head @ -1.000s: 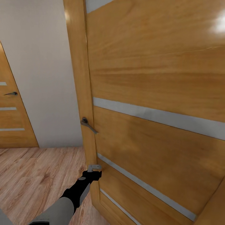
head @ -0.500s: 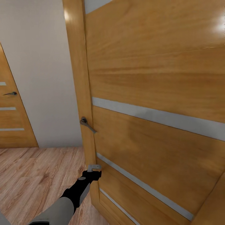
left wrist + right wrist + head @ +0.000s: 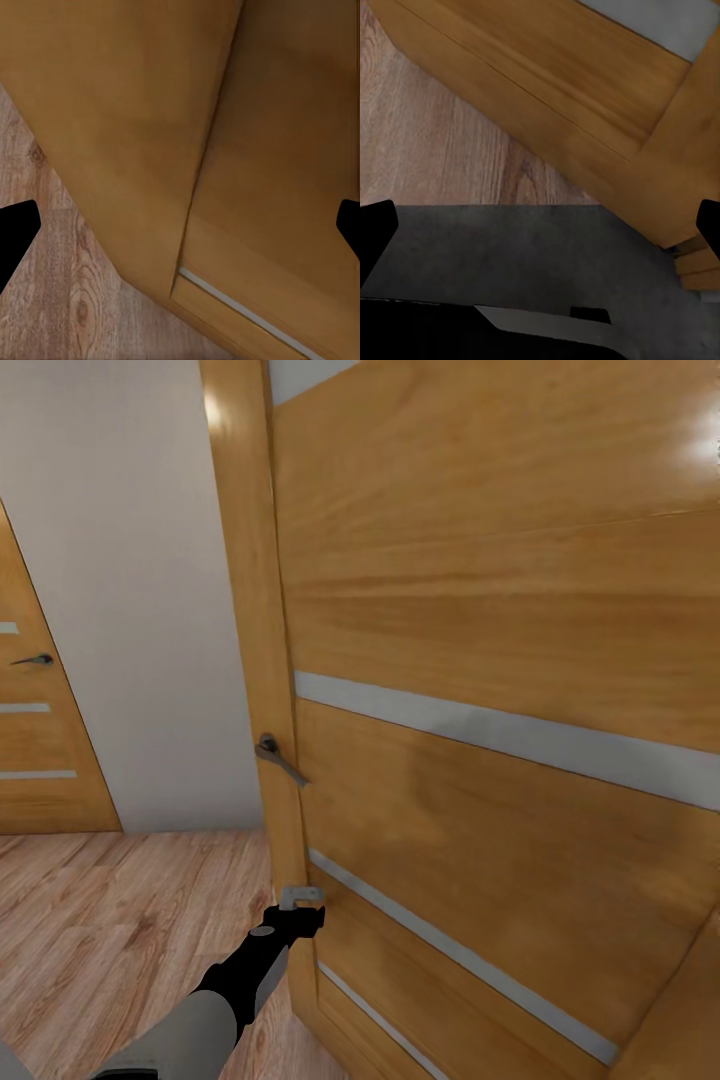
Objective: Move the two storage containers from the living room to the garage. In the garage, place one container on the floor and stack the other container on top of it (either order is fine).
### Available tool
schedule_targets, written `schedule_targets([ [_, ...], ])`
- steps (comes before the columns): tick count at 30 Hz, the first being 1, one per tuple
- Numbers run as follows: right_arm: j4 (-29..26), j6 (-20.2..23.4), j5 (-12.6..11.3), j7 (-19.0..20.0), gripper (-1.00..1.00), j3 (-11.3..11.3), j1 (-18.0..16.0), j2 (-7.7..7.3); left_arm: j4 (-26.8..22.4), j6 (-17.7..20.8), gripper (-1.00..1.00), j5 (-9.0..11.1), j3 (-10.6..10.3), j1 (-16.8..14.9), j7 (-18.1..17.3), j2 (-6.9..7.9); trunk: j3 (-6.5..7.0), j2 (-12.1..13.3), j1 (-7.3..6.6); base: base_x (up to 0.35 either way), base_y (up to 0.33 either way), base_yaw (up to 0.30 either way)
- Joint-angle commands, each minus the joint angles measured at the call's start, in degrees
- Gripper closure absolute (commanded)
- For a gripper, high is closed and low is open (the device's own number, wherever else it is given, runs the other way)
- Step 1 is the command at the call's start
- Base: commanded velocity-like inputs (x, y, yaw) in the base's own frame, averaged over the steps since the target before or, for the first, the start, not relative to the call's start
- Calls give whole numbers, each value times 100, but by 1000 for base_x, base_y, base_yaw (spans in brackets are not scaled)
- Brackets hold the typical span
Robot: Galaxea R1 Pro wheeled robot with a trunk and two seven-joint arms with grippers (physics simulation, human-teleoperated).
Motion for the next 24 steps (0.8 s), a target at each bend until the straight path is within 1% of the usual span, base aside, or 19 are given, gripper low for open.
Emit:
schedule_targets([
  [1,7,-21,9,7,-100,0,-3,0,-13,30,-100,-22,17,0,-25,-10,-4,-3,0,0,0,-148],
  [7,7,-21,4,11,-100,1,-3,0,-13,37,-100,-22,17,0,-25,-10,-4,-3,0,0,0,-237],
  [24,7,-21,0,10,-100,-2,-3,0,-13,34,-100,-22,17,0,-25,-10,-4,-3,0,0,0,-275],
])
